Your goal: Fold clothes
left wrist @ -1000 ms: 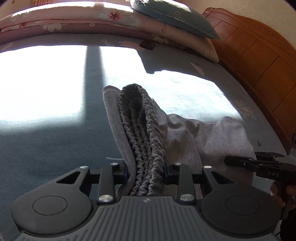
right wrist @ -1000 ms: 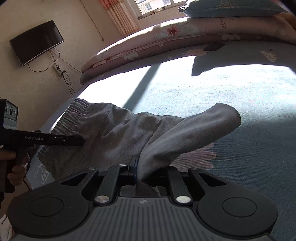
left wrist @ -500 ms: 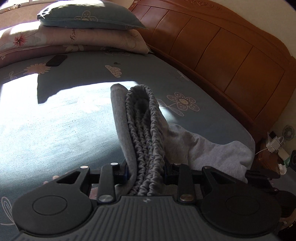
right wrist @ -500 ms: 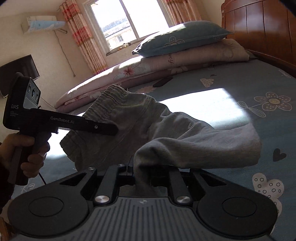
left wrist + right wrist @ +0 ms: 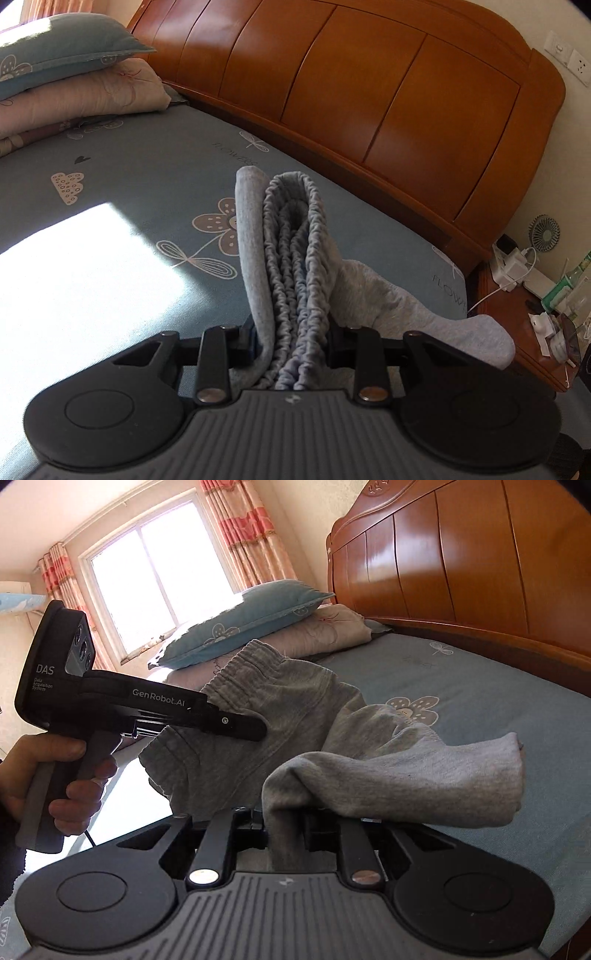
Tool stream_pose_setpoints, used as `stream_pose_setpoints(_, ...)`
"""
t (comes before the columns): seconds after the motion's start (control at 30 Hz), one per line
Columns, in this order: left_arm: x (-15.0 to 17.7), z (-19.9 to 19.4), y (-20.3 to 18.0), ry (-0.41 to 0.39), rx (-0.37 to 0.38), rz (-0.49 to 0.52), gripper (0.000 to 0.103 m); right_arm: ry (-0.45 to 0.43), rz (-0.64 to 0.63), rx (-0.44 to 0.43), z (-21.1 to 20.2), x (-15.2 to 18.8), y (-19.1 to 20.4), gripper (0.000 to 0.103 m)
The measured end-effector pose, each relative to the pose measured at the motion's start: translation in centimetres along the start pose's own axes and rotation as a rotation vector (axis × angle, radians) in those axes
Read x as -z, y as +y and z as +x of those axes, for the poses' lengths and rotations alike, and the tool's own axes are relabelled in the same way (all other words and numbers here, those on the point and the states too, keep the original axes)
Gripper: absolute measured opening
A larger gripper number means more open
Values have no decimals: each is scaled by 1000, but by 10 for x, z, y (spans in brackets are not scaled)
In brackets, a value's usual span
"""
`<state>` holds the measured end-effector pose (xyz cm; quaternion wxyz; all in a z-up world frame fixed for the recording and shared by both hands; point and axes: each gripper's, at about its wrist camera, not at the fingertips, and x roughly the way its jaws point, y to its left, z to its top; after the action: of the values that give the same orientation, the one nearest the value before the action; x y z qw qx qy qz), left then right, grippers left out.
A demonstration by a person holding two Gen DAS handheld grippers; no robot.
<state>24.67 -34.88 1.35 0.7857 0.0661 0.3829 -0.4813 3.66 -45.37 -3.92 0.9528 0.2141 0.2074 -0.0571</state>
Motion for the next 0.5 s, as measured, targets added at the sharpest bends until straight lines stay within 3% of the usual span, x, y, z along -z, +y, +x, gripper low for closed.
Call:
stream_pose_setpoints(0.2,-20,52,-28,43,9,85,30,-34,59,73,17,5,-32,21)
stream_pose_setpoints(0.5,-18,104,-41,97,7,165,30,-63,91,144,49,17,-59,21)
